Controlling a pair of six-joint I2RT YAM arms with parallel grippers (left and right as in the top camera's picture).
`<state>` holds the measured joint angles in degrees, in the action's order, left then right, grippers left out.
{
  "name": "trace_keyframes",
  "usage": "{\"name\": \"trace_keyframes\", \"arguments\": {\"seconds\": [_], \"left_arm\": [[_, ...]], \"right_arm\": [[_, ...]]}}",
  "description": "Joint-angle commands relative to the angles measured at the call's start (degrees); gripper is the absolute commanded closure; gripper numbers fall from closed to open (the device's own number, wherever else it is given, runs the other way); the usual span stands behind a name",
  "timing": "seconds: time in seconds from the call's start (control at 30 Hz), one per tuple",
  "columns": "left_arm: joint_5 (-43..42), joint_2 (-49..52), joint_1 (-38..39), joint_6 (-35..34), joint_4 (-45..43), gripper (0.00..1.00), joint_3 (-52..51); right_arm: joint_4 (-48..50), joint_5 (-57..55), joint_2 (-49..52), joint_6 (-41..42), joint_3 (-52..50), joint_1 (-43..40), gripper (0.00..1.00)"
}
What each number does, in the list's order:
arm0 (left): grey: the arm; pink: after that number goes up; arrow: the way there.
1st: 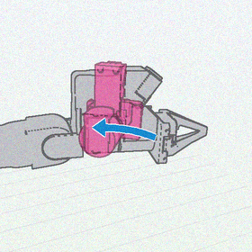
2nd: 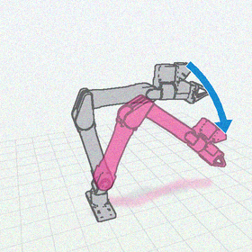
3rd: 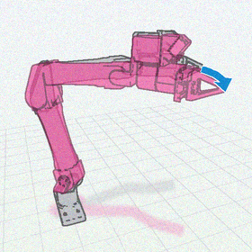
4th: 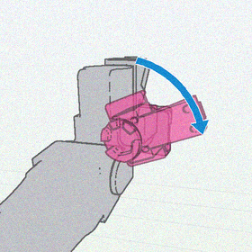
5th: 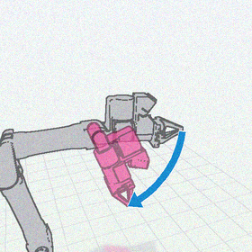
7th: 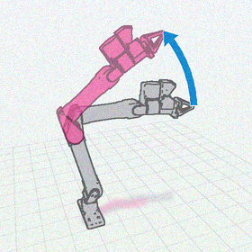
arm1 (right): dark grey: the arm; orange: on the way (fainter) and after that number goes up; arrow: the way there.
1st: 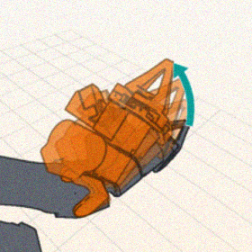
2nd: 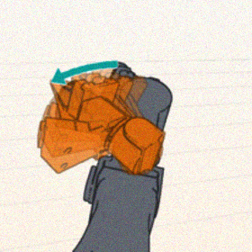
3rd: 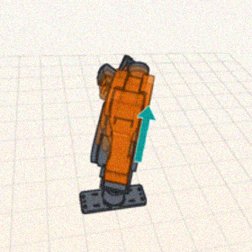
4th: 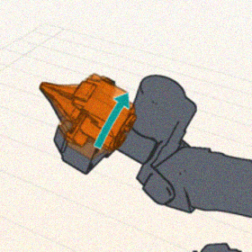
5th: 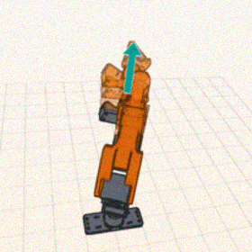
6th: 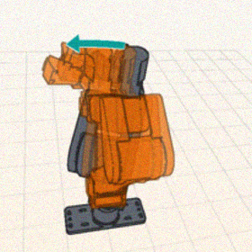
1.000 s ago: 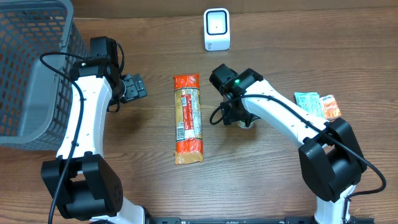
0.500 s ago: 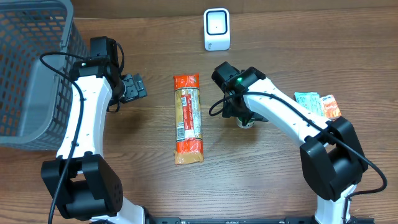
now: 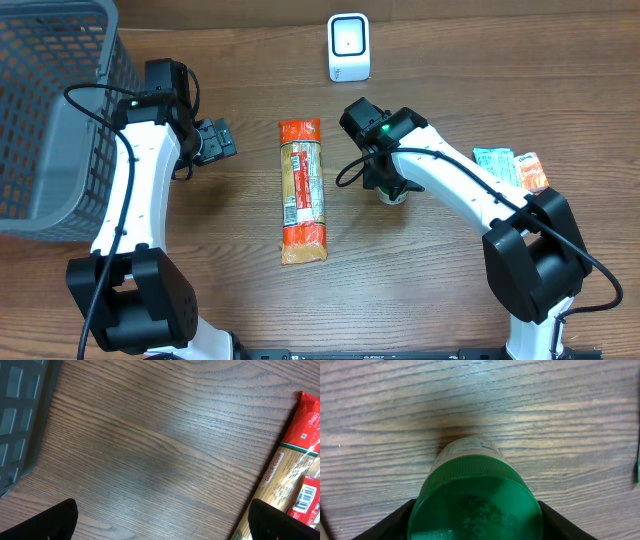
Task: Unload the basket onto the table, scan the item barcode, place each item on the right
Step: 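Lower the right gripper around the green jar lid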
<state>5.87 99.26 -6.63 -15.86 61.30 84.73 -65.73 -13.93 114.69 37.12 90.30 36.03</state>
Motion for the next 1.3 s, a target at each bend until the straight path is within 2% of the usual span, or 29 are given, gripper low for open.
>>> {"name": "trace_keyframes", "arguments": {"seconds": [0.0, 0.13, 0.2, 0.3, 0.47, 0.73, 0.9, 1.13, 1.23, 1.27], "left_arm": [[0.5, -0.3, -0.1, 1.3, -0.1, 0.0, 0.5], [0.5, -0.3, -0.1, 1.3, -0.1, 0.0, 0.5], [0.5, -0.3, -0.1, 1.3, -0.1, 0.0, 0.5], [0.5, -0.3, -0.1, 1.3, -0.1, 0.0, 0.5], [0.5, -0.3, -0.1, 1.3, -0.1, 0.0, 0.5], [0.5, -0.3, -0.1, 1.3, -0.1, 0.0, 0.5], [0.5, -0.3, -0.1, 1.3, -0.1, 0.0, 0.5], [0.5, -0.3, -0.1, 1.3, -0.1, 0.0, 0.5], [0.5, -0.3, -0.1, 1.3, -0.1, 0.0, 0.5], [0.5, -0.3, -0.1, 1.3, -0.1, 0.0, 0.5]], "right_arm": [[-0.5, -0.3, -0.4, -6.7, -0.3, -0.1, 0.29], [-0.5, -0.3, -0.4, -7.2, -0.3, -0.1, 0.2], [-0.5, -0.3, -0.4, -7.2, -0.3, -0.1, 0.08], [-0.4, 0.3, -0.4, -7.2, -0.3, -0.2, 0.05], [-0.5, 4.5, -0.4, -7.2, -0.3, -1.2, 0.05], [0.1, 5.3, 0.2, -7.2, -0.3, -4.7, 0.1], [1.5, 9.7, 0.2, -10.6, -0.3, -4.7, 0.12], [1.4, 10.0, 0.2, -10.6, -0.3, -4.5, 0.13], [1.4, 10.0, 0.2, -10.6, -0.3, -4.5, 0.2], [1.4, 10.0, 0.2, -10.7, -0.3, -4.5, 0.27]]}}
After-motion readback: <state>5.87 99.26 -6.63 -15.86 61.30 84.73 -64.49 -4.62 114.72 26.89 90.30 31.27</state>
